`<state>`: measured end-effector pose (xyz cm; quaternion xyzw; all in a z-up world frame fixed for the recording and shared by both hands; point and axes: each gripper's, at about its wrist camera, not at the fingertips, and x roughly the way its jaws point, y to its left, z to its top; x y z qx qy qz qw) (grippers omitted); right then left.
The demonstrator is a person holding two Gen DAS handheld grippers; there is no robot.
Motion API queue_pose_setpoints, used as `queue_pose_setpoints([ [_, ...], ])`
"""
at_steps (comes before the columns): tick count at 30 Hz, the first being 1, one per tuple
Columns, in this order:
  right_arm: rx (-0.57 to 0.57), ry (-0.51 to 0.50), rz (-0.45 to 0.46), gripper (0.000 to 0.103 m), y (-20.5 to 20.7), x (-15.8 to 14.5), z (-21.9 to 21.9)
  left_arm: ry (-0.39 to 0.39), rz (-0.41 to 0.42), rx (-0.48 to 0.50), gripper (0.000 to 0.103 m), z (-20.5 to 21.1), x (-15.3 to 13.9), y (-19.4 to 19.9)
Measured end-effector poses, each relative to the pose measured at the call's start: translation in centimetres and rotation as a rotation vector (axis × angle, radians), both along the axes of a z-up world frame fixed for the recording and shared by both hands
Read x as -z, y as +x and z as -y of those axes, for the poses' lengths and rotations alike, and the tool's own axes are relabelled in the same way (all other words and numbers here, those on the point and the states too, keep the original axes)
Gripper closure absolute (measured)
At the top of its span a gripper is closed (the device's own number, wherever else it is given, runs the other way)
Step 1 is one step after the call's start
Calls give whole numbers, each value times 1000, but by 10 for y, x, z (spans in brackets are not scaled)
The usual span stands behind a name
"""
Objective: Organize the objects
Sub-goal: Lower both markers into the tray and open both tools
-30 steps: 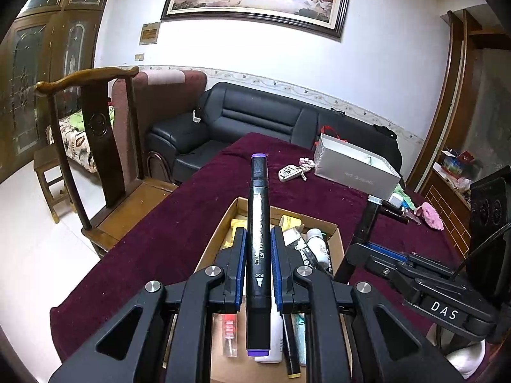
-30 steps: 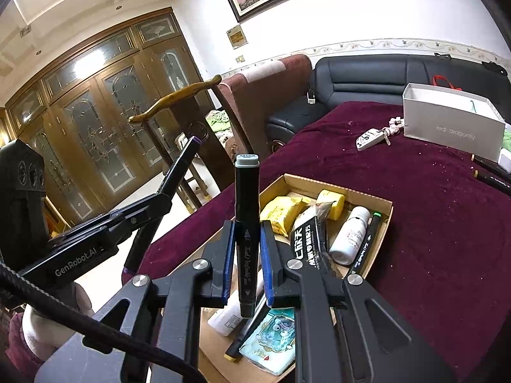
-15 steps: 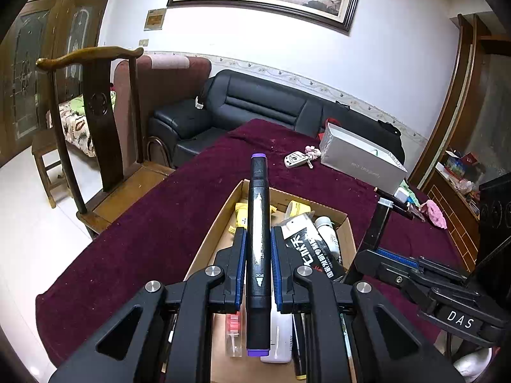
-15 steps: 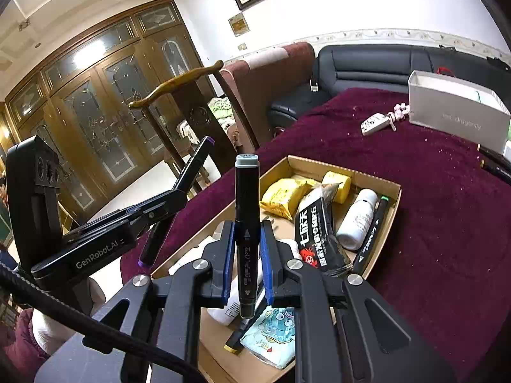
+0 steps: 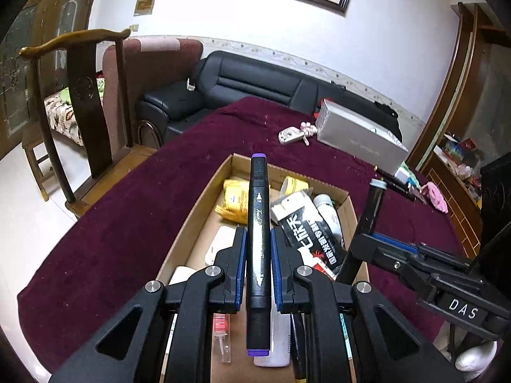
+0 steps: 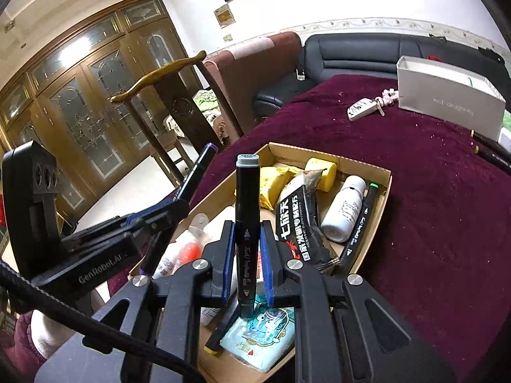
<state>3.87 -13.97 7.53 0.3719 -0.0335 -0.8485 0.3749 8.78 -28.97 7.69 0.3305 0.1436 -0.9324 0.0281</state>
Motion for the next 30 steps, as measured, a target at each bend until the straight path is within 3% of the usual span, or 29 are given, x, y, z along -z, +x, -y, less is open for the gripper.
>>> queue_pose_setpoints([
  [12, 24, 50, 67, 88, -15, 20, 17, 9, 69, 39, 92, -2, 22, -10],
  [24, 77, 233, -3, 88, -7, 30, 46, -18, 114, 61, 92, -5, 31, -6],
  [30, 79, 272, -6, 87, -6, 36, 50, -5, 107, 43, 92, 6, 34, -4],
])
